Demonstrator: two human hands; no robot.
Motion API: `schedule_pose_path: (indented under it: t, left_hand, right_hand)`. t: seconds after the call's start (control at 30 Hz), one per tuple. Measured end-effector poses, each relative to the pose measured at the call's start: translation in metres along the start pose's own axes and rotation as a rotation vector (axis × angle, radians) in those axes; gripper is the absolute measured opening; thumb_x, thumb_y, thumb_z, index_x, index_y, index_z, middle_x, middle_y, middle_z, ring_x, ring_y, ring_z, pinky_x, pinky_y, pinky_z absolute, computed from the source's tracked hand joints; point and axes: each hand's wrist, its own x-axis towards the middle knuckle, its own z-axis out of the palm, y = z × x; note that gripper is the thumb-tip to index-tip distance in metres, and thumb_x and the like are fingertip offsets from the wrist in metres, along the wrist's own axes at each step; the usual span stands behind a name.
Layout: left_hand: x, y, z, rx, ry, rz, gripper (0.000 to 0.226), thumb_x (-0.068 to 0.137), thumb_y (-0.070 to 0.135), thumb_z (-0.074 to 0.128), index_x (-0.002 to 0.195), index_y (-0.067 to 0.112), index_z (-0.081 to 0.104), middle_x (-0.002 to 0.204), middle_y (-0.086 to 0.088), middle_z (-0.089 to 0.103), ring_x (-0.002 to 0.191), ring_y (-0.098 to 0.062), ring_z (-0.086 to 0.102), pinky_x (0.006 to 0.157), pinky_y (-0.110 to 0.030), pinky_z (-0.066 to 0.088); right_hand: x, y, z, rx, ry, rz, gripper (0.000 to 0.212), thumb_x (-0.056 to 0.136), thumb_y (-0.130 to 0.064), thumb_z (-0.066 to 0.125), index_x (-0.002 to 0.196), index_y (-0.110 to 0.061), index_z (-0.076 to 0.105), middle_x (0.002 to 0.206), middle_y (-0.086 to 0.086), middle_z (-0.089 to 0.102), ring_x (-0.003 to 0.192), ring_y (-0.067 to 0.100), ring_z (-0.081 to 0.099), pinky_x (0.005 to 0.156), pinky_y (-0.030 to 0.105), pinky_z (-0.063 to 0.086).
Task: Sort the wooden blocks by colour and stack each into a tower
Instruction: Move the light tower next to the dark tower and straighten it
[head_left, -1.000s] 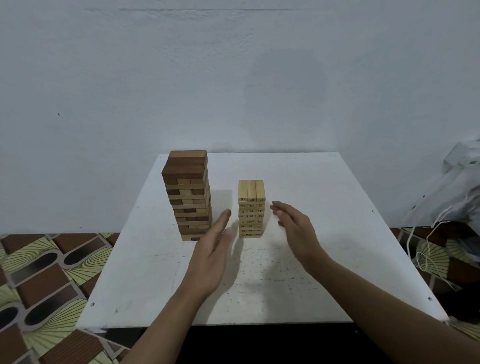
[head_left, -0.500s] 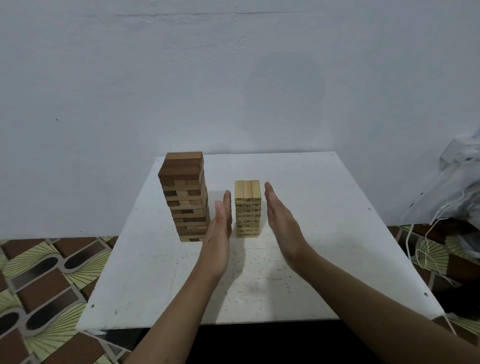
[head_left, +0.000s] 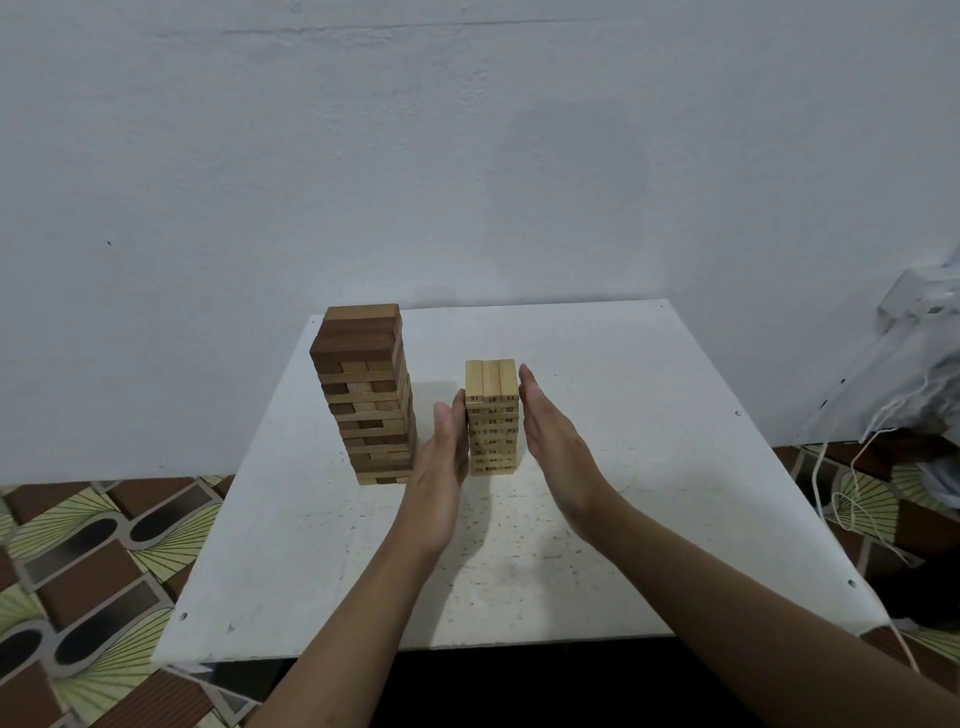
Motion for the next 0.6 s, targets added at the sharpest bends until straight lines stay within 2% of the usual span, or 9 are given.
schedule_pose_path:
  t: [0.07, 0.17, 0.3, 0.5, 0.6]
  left_hand:
    - [0.0009, -0.0014, -0.0008, -0.018, -0.015, 0.009, 0.065, 0.09, 0.078, 0.019, 0.145, 0.051, 0.041, 0.137, 0.037, 0.054, 0.135, 0.012, 0.043, 0.11, -0.016, 0.034]
    - [0.0015, -0.0023, -0.0008, -0.014, -0.025, 0.008, 0.068, 0.091, 0.08, 0.019, 0.148, 0.048, 0.039, 0.137, 0.036, 0.053, 0.138, 0.01, 0.042, 0.106, -0.011, 0.036]
    - [0.0026, -0.0041, -0.0012, -0.03, -0.026, 0.005, 0.077, 0.091, 0.08, 0.02, 0.155, 0.04, 0.035, 0.142, 0.032, 0.051, 0.138, 0.011, 0.04, 0.113, -0.017, 0.033]
    - [0.0034, -0.0062, -0.0008, -0.021, -0.025, 0.008, 0.074, 0.086, 0.083, 0.025, 0.151, 0.049, 0.036, 0.144, 0.031, 0.05, 0.138, 0.011, 0.04, 0.114, -0.02, 0.032]
    - [0.0034, -0.0051, -0.0007, 0.001, -0.017, -0.003, 0.06, 0.086, 0.086, 0.025, 0.139, 0.061, 0.041, 0.139, 0.035, 0.052, 0.136, 0.011, 0.042, 0.114, -0.022, 0.032]
  right_hand:
    - [0.0004, 0.0004, 0.0003, 0.021, -0.005, 0.0, 0.065, 0.094, -0.072, 0.024, 0.154, -0.047, 0.019, 0.162, -0.021, 0.023, 0.148, 0.0, 0.021, 0.124, 0.045, 0.019]
    - [0.002, 0.0029, 0.0013, 0.05, -0.018, -0.001, 0.066, 0.095, -0.073, 0.027, 0.155, -0.046, 0.023, 0.159, -0.021, 0.03, 0.145, -0.001, 0.028, 0.123, 0.044, 0.024]
    - [0.0034, 0.0043, 0.0036, 0.06, -0.028, -0.01, 0.069, 0.09, -0.078, 0.029, 0.152, -0.048, 0.029, 0.154, -0.02, 0.04, 0.14, -0.001, 0.038, 0.12, 0.043, 0.03]
    - [0.0033, 0.004, 0.0045, 0.059, -0.013, -0.017, 0.071, 0.089, -0.078, 0.028, 0.152, -0.047, 0.031, 0.151, -0.017, 0.045, 0.138, 0.001, 0.043, 0.118, 0.043, 0.034]
    - [0.0022, 0.0018, 0.005, 0.052, -0.002, -0.019, 0.055, 0.093, -0.073, 0.026, 0.144, -0.056, 0.036, 0.146, -0.017, 0.05, 0.133, 0.001, 0.047, 0.117, 0.041, 0.036]
